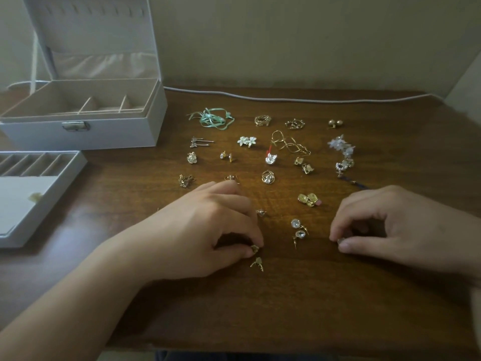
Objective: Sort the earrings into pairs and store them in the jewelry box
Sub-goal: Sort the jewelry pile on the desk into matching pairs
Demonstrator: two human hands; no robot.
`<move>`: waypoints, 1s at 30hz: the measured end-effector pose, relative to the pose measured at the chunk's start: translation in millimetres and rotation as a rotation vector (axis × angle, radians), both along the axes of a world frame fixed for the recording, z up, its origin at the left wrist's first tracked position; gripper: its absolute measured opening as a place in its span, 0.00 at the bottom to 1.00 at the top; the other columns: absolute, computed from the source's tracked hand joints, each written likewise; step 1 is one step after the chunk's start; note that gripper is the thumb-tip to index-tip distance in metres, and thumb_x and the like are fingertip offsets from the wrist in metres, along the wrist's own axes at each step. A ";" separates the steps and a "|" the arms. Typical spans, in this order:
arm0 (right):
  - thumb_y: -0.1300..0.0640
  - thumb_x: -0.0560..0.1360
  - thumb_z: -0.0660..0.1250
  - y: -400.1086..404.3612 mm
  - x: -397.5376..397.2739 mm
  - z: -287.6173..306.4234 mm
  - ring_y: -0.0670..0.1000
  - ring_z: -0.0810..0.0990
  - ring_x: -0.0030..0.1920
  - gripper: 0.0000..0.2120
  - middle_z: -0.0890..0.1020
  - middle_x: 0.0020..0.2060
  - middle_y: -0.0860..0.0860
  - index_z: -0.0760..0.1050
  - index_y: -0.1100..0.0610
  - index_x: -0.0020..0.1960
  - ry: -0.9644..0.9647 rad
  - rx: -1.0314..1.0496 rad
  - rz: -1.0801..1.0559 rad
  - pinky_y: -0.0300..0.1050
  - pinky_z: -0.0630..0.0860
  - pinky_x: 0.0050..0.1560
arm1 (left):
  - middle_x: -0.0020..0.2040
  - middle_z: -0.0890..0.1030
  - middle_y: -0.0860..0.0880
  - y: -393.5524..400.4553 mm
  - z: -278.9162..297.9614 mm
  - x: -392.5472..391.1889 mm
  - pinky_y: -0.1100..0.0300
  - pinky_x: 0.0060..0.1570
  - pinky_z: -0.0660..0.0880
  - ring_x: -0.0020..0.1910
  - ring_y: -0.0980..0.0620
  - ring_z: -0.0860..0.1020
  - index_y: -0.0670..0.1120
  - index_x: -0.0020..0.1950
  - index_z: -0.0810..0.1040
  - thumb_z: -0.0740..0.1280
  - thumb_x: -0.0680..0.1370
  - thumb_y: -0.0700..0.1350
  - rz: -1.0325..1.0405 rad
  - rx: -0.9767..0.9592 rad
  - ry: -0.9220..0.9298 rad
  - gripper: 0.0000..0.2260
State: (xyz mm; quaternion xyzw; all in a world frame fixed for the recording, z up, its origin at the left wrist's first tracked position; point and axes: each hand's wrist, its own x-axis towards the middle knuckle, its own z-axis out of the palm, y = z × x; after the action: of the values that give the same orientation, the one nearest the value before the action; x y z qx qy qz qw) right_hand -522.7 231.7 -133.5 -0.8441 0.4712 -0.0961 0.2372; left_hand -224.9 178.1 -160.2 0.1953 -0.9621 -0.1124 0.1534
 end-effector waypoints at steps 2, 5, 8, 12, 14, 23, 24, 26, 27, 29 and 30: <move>0.38 0.67 0.66 1.4 -5.3 3.1 0.42 0.79 0.48 0.10 0.81 0.47 0.36 0.78 0.34 0.49 -0.031 0.002 -0.039 0.39 0.76 0.44 | 0.50 0.77 0.62 -0.7 0.7 -0.6 0.62 0.56 0.71 0.54 0.59 0.72 0.57 0.53 0.83 0.71 0.77 0.53 0.014 0.013 0.025 0.06; 0.39 0.66 0.67 1.9 -17.8 8.4 0.42 0.80 0.44 0.09 0.81 0.45 0.35 0.79 0.33 0.47 -0.111 -0.063 -0.170 0.36 0.76 0.38 | 0.47 0.79 0.61 -1.5 6.8 -4.3 0.62 0.49 0.73 0.50 0.56 0.75 0.55 0.51 0.84 0.71 0.75 0.54 0.075 0.063 0.128 0.07; 0.43 0.66 0.67 0.3 -28.8 8.8 0.35 0.78 0.44 0.07 0.79 0.44 0.32 0.81 0.38 0.42 -0.161 -0.077 -0.286 0.26 0.71 0.38 | 0.45 0.80 0.60 -2.4 16.5 -15.7 0.63 0.48 0.74 0.49 0.55 0.77 0.55 0.50 0.84 0.71 0.74 0.55 0.137 0.060 0.173 0.08; 0.50 0.71 0.69 -1.0 -42.9 7.1 0.35 0.78 0.42 0.05 0.79 0.44 0.33 0.80 0.39 0.44 -0.165 -0.084 -0.369 0.29 0.72 0.34 | 0.41 0.79 0.59 1.3 29.2 -50.5 0.60 0.47 0.75 0.46 0.59 0.76 0.56 0.47 0.84 0.70 0.73 0.57 0.175 0.047 0.077 0.08; 0.49 0.71 0.69 -0.8 -48.6 7.8 0.35 0.77 0.45 0.04 0.79 0.44 0.33 0.80 0.40 0.45 -0.201 -0.100 -0.412 0.33 0.71 0.35 | 0.42 0.79 0.58 4.5 31.6 -77.0 0.58 0.47 0.76 0.45 0.59 0.76 0.55 0.47 0.85 0.72 0.73 0.55 0.171 0.071 0.024 0.07; 0.50 0.72 0.71 -1.9 -49.1 3.8 0.36 0.78 0.47 0.05 0.81 0.44 0.33 0.81 0.40 0.44 -0.200 -0.050 -0.398 0.36 0.70 0.42 | 0.45 0.78 0.56 8.4 16.4 -135.0 0.54 0.49 0.78 0.48 0.55 0.77 0.54 0.51 0.84 0.71 0.75 0.53 0.191 0.035 -0.059 0.07; 0.50 0.72 0.71 -2.1 -48.2 4.0 0.36 0.78 0.47 0.05 0.81 0.44 0.33 0.81 0.39 0.44 -0.184 -0.034 -0.384 0.36 0.70 0.42 | 0.45 0.78 0.56 7.7 15.5 -135.8 0.54 0.49 0.78 0.49 0.55 0.76 0.54 0.51 0.83 0.70 0.75 0.54 0.189 0.031 -0.061 0.07; 0.48 0.71 0.72 -3.0 -46.4 4.1 0.37 0.78 0.46 0.04 0.81 0.43 0.34 0.81 0.38 0.44 -0.164 -0.005 -0.359 0.37 0.71 0.42 | 0.45 0.78 0.55 6.9 14.7 -135.3 0.54 0.50 0.78 0.49 0.55 0.76 0.54 0.51 0.83 0.70 0.76 0.55 0.181 0.034 -0.067 0.09; 0.47 0.71 0.72 -3.5 -45.9 3.6 0.38 0.79 0.44 0.05 0.81 0.43 0.35 0.81 0.38 0.44 -0.157 0.006 -0.352 0.37 0.71 0.41 | 0.45 0.78 0.55 6.6 15.0 -133.2 0.54 0.50 0.78 0.49 0.55 0.75 0.54 0.52 0.83 0.69 0.76 0.57 0.179 0.031 -0.064 0.10; 0.47 0.71 0.72 -4.9 -44.6 2.1 0.38 0.79 0.41 0.05 0.82 0.41 0.36 0.81 0.38 0.44 -0.146 0.023 -0.334 0.36 0.71 0.41 | 0.45 0.78 0.55 5.0 18.4 -123.1 0.54 0.50 0.77 0.48 0.56 0.76 0.53 0.51 0.83 0.68 0.75 0.60 0.192 0.026 -0.015 0.13; 0.48 0.71 0.72 -5.5 -43.6 1.6 0.37 0.79 0.41 0.04 0.81 0.41 0.35 0.81 0.39 0.45 -0.137 0.027 -0.327 0.36 0.70 0.41 | 0.45 0.78 0.56 3.0 21.9 -114.1 0.55 0.49 0.76 0.47 0.56 0.76 0.53 0.50 0.84 0.66 0.75 0.61 0.210 0.030 0.026 0.14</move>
State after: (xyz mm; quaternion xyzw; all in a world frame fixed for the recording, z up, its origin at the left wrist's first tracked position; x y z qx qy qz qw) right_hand -566.3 226.2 -131.9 -0.7443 0.5863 -0.1843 0.2613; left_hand -339.0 181.1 -138.3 0.2959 -0.9324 -0.1127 0.1741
